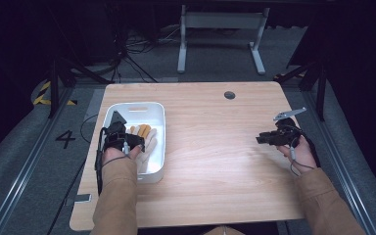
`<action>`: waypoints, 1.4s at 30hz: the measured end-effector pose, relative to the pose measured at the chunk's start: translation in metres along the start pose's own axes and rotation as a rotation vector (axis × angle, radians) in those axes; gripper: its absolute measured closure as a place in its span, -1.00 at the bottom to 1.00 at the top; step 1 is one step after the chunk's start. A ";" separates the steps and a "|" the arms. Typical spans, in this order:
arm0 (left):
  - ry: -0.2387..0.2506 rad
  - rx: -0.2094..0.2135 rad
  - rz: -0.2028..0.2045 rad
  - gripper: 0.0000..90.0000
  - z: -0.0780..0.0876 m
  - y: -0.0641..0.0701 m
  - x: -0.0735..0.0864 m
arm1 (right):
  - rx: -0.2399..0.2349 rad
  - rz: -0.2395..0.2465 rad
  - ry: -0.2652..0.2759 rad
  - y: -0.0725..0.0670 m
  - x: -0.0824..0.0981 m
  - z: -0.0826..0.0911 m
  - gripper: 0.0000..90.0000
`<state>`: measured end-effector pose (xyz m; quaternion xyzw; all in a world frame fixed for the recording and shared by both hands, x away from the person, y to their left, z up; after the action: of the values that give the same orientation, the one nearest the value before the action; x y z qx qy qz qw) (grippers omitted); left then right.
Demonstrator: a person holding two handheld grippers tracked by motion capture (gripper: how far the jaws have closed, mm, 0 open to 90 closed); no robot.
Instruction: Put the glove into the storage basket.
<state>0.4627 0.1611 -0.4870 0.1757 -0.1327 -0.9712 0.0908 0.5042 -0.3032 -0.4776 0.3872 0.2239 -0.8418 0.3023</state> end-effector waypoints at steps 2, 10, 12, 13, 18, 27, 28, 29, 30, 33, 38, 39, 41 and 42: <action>0.001 0.000 -0.003 -0.66 0.000 0.001 0.000 | -0.003 0.001 0.000 0.000 0.000 0.000 0.51; 0.076 -0.033 -0.023 -0.66 0.007 -0.001 -0.009 | -0.003 0.002 0.004 0.001 0.000 0.001 0.49; 0.110 -0.021 -0.026 -0.67 0.012 0.001 -0.013 | -0.004 0.002 0.006 0.000 -0.001 0.001 0.49; 0.117 -0.020 -0.026 -0.67 0.015 0.002 -0.014 | -0.001 0.005 0.008 0.000 -0.001 0.000 0.49; 0.193 -0.016 -0.047 -0.66 0.026 0.007 -0.022 | -0.002 0.002 0.011 0.001 -0.001 0.000 0.48; 0.323 0.069 -0.145 -0.64 0.042 0.038 -0.031 | 0.002 -0.014 0.022 -0.001 -0.001 0.006 0.47; 0.336 0.083 -0.158 -0.64 0.044 0.042 -0.032 | 0.008 -0.011 0.023 -0.001 -0.001 0.007 0.47; 0.351 0.098 -0.174 -0.63 0.045 0.047 -0.033 | 0.011 -0.006 0.023 -0.001 -0.001 0.007 0.47; 0.375 0.110 -0.189 -0.62 0.048 0.052 -0.035 | 0.011 -0.001 0.026 -0.001 -0.002 0.008 0.47; 0.429 0.148 -0.243 -0.62 0.053 0.067 -0.038 | 0.019 0.000 0.035 -0.001 -0.002 0.011 0.47; 0.490 0.242 -0.345 -0.61 0.057 0.101 -0.033 | 0.021 0.008 0.062 -0.003 -0.001 0.020 0.47; 0.496 0.258 -0.363 -0.61 0.057 0.107 -0.032 | 0.025 0.007 0.065 -0.004 0.001 0.022 0.47; 0.526 0.303 -0.431 -0.62 0.058 0.125 -0.029 | 0.038 0.026 0.060 -0.005 0.005 0.028 0.46; 0.539 0.316 -0.456 -0.64 0.058 0.132 -0.027 | 0.050 0.041 0.067 -0.005 0.006 0.032 0.46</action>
<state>0.4838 0.0548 -0.3874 0.4614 -0.2097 -0.8531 -0.1239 0.4814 -0.3206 -0.4624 0.4270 0.2049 -0.8273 0.3019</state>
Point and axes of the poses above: each handheld gripper's, and its own axes: z roughly backward along the jaws, x roughly out of its underside, y roughly to its right, the point moved 9 cm from there along -z, roughly forward along the jaws, and after that the axes turned 12 degrees about y, right-handed, at the moved point
